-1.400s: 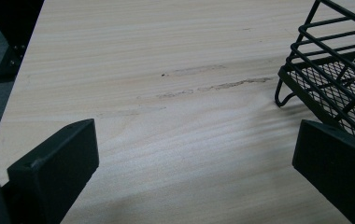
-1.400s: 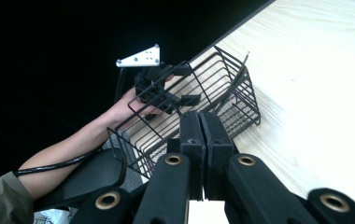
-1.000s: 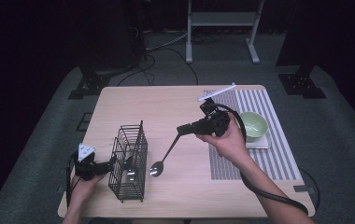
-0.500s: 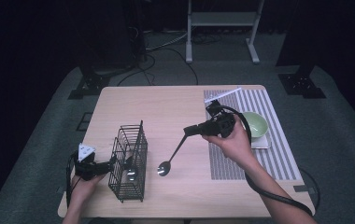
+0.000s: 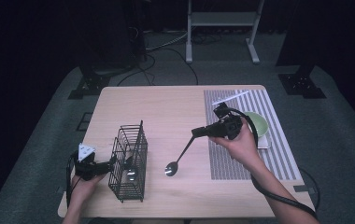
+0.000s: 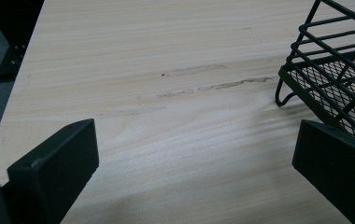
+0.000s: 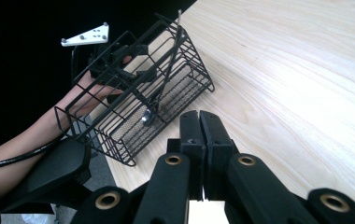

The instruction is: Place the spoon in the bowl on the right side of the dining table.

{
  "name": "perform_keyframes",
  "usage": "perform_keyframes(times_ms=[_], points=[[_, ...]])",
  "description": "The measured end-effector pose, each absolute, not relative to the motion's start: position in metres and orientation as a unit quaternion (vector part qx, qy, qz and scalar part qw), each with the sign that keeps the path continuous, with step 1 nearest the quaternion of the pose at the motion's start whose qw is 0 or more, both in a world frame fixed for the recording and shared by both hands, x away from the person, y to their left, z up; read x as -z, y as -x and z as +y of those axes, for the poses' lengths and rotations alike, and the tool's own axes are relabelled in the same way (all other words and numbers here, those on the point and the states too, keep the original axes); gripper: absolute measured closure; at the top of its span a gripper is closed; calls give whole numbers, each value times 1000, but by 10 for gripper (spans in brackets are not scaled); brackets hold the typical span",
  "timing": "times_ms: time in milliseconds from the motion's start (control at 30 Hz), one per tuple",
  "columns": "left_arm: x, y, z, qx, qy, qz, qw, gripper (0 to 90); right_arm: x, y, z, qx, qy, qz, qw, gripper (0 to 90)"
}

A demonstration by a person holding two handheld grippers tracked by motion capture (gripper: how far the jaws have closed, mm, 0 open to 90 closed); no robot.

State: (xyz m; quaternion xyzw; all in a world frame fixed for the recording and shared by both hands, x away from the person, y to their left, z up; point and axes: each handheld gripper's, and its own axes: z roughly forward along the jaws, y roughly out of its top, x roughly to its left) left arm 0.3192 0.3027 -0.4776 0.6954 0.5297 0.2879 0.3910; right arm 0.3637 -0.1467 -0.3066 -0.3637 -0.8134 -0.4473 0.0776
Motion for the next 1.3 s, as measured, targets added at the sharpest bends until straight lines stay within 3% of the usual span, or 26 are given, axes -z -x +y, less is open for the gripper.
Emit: perform_keyframes(times_ms=[1300], points=[[478,-319,303,-288,-695,531,391,0,330,-371,-207,438,426,-789,57,886]])
